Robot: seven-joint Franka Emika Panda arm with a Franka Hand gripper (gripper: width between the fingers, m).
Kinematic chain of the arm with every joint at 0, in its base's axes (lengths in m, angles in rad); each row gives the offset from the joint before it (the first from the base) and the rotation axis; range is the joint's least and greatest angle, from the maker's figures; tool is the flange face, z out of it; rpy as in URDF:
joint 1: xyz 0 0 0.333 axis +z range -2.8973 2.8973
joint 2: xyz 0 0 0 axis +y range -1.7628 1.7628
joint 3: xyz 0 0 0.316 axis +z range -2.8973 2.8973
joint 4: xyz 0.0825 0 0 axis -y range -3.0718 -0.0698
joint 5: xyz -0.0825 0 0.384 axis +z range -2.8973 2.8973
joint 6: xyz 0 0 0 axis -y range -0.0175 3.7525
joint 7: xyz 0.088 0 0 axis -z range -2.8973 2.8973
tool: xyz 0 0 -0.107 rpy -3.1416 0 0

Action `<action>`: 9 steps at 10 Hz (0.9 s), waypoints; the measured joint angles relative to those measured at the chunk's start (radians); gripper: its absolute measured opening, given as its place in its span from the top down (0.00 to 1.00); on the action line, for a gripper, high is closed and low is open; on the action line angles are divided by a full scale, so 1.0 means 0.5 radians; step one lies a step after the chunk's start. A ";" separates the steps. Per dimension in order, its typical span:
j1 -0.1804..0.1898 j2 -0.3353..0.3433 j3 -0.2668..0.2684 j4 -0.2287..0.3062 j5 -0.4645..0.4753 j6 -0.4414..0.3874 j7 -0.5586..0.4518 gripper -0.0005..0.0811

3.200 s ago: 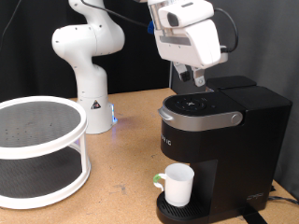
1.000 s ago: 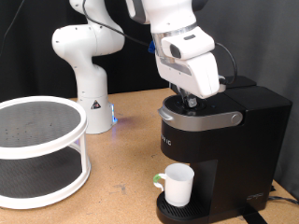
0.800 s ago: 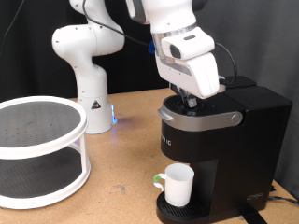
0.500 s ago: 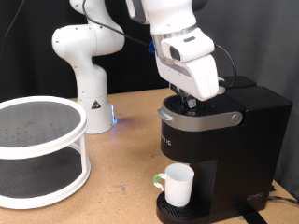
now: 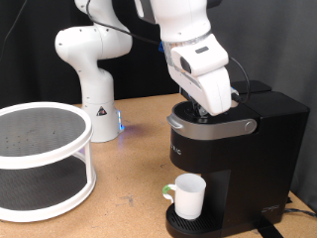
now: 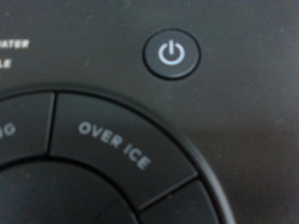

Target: Make a cup of coffee with the keurig machine

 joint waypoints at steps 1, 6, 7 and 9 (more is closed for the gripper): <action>-0.005 0.023 -0.001 0.035 0.001 -0.053 0.021 0.99; -0.032 0.132 -0.002 0.202 0.005 -0.299 0.061 0.99; -0.036 0.147 -0.002 0.227 0.005 -0.340 0.061 0.99; -0.038 0.161 -0.002 0.247 0.005 -0.364 0.061 0.99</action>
